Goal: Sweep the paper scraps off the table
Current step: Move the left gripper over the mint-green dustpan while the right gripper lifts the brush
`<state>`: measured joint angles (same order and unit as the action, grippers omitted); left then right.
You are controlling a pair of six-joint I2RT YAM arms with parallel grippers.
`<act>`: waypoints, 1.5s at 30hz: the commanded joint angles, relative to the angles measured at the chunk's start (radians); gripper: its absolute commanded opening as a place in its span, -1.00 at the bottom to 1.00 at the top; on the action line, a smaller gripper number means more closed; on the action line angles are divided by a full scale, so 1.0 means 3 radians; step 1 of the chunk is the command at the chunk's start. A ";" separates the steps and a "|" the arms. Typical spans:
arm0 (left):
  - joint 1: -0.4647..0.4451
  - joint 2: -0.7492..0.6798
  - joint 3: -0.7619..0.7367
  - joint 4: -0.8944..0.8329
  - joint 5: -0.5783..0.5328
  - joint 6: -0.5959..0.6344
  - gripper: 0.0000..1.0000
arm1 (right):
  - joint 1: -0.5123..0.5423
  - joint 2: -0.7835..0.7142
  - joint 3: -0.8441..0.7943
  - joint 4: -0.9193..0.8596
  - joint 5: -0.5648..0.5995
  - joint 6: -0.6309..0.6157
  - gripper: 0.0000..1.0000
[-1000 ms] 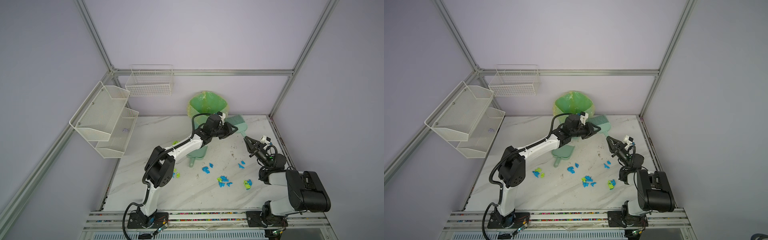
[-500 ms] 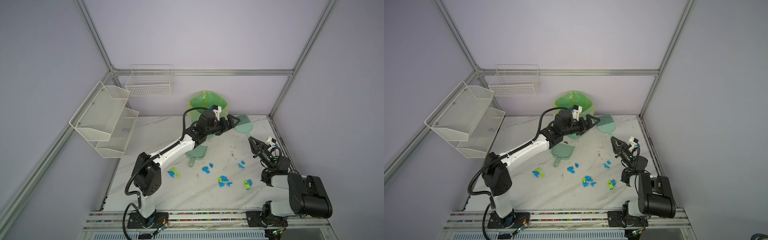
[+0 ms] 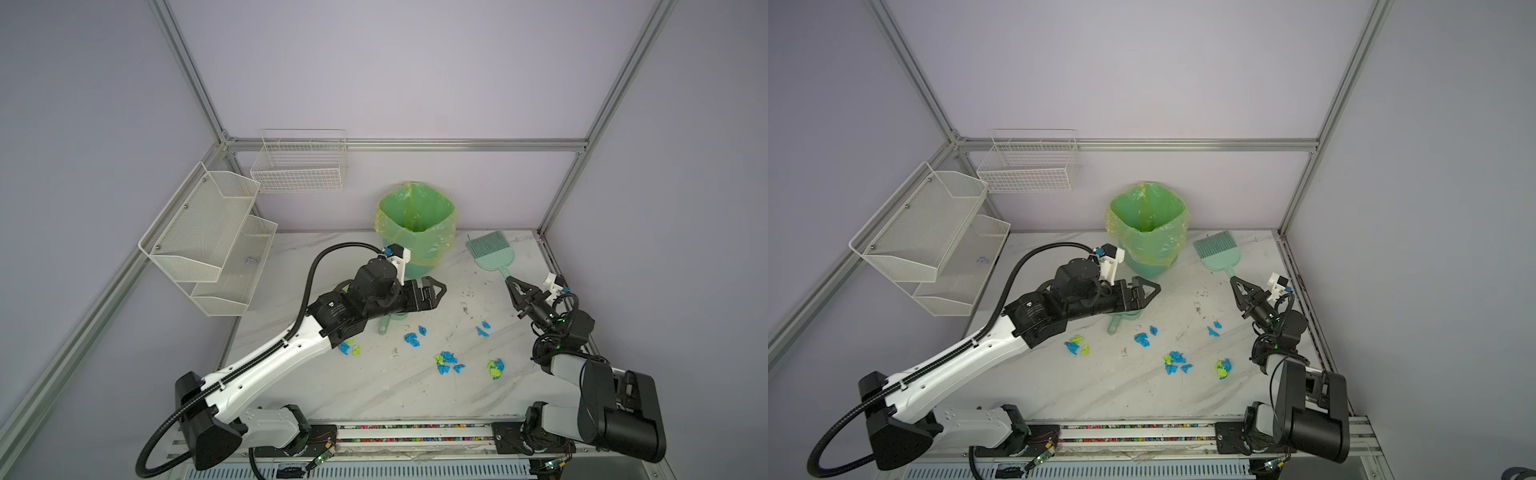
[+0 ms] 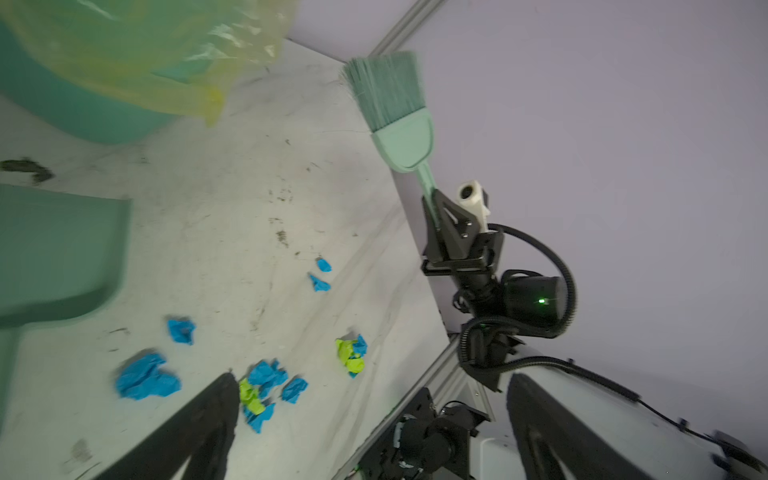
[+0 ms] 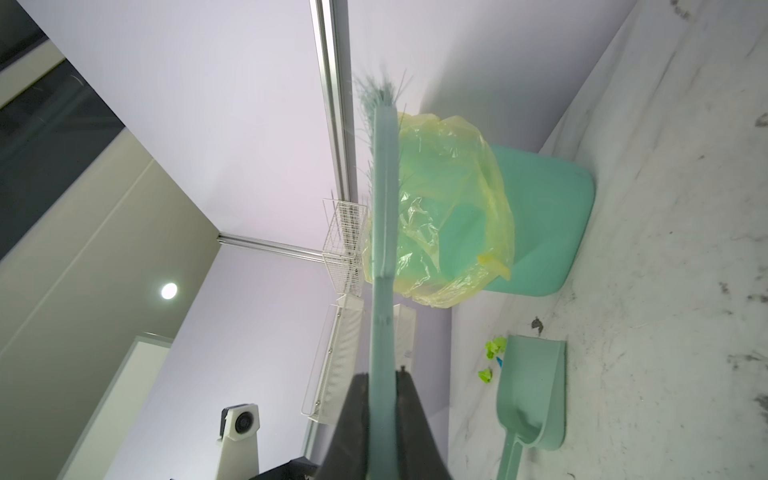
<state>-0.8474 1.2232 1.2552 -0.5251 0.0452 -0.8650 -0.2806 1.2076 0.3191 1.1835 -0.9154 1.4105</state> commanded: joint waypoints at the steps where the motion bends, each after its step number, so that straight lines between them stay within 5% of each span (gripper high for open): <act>1: 0.0040 -0.0257 -0.0276 -0.0860 -0.0565 0.0236 0.99 | -0.0039 -0.0569 0.0566 -0.2479 0.0315 -0.1718 -1.00; 3: 0.0071 -0.0320 -0.0325 -0.1060 -0.0674 0.0264 0.99 | -0.0035 -0.0687 0.0731 -0.3069 0.0593 -0.2115 -1.00; 9: 0.0339 -0.0199 -0.0353 -0.1342 -0.0649 0.0460 0.99 | -0.0041 -0.0809 0.0809 -0.3273 0.1076 -0.2069 -1.00; 16: 0.0609 0.0113 -0.0325 -0.1341 -0.0658 0.0648 0.99 | -0.0012 -0.0943 0.1506 -0.4362 0.1942 -0.2552 -1.00; 21: 0.0664 0.0496 -0.0283 -0.1364 -0.0652 0.0873 0.89 | 0.0015 -0.1093 0.1537 -0.4562 0.2050 -0.2555 -1.00; 30: 0.0848 0.0950 -0.0173 -0.1321 -0.0424 0.1198 0.74 | 0.0246 -0.0938 0.2159 -0.5585 0.2198 -0.3205 -1.00; 45: 0.1070 0.0857 -0.0399 -0.1064 0.0027 0.1488 0.75 | 0.1496 -0.0081 0.3364 -0.7238 0.3521 -0.3476 -1.00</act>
<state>-0.5430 1.5215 1.1690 -0.8688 0.0208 -0.4656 0.1329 1.1587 1.2804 -0.8276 0.0322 0.3954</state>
